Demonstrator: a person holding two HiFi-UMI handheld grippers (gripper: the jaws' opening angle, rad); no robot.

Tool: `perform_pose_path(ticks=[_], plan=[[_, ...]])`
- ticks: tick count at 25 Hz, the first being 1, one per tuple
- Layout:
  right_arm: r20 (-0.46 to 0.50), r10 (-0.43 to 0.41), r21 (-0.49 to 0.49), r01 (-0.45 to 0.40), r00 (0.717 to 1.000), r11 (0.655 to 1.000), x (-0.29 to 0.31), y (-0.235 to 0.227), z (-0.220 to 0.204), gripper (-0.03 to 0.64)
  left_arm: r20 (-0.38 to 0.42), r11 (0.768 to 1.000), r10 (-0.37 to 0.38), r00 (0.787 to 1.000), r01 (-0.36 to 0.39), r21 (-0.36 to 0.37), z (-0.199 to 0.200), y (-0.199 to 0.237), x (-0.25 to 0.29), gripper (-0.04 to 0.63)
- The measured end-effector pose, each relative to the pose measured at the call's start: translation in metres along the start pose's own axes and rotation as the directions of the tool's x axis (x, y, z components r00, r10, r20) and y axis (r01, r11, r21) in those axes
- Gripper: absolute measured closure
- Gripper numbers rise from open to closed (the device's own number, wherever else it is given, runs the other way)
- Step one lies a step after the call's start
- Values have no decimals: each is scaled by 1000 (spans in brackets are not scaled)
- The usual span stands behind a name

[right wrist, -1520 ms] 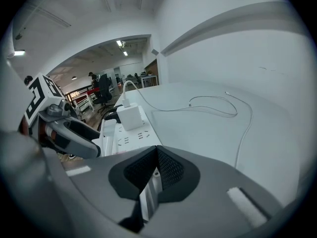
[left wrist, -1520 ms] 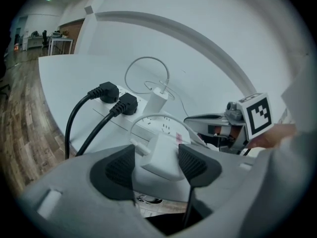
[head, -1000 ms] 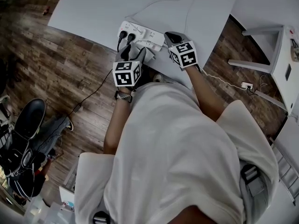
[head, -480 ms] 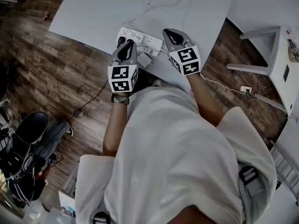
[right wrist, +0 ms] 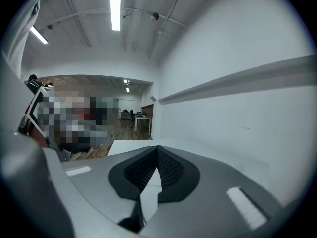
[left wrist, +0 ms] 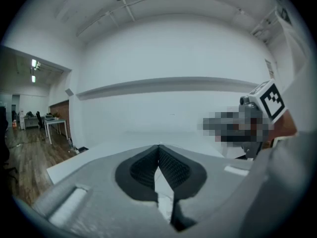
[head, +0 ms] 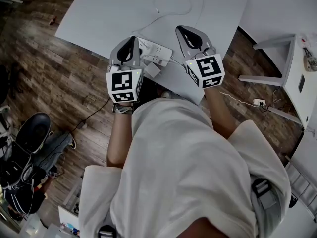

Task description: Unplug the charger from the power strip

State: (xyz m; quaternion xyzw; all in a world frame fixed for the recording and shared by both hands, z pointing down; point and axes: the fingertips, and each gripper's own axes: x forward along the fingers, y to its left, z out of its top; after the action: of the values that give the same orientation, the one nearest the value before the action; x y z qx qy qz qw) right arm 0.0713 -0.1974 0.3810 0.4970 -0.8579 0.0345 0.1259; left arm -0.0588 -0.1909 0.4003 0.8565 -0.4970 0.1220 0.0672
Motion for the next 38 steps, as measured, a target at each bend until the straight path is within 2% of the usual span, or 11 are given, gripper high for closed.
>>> perform_pose_path(ticks=[4,9,17,25,38], plan=[[79,14,-26,-12,997,1000,-13,0,43,615,87,998,28,996,-32,52,43,3,-9,591],[157,26,-44,-19,987,999,-30,-4,86,615,179,994,18,984,-38,107,87,-4,-20,591],[223,19,-118,7,975,993,-50,-2,125,615,270,995,1,963,-28,96,131,-14,-35,591],[226,-6,-118,34,974,992,-54,-9,126,615,285,993,-10,959,-24,114,138,-20,-32,591],[181,-34,-106,54,983,993,-55,-15,105,615,244,990,8,970,-41,133,119,-22,-29,591]])
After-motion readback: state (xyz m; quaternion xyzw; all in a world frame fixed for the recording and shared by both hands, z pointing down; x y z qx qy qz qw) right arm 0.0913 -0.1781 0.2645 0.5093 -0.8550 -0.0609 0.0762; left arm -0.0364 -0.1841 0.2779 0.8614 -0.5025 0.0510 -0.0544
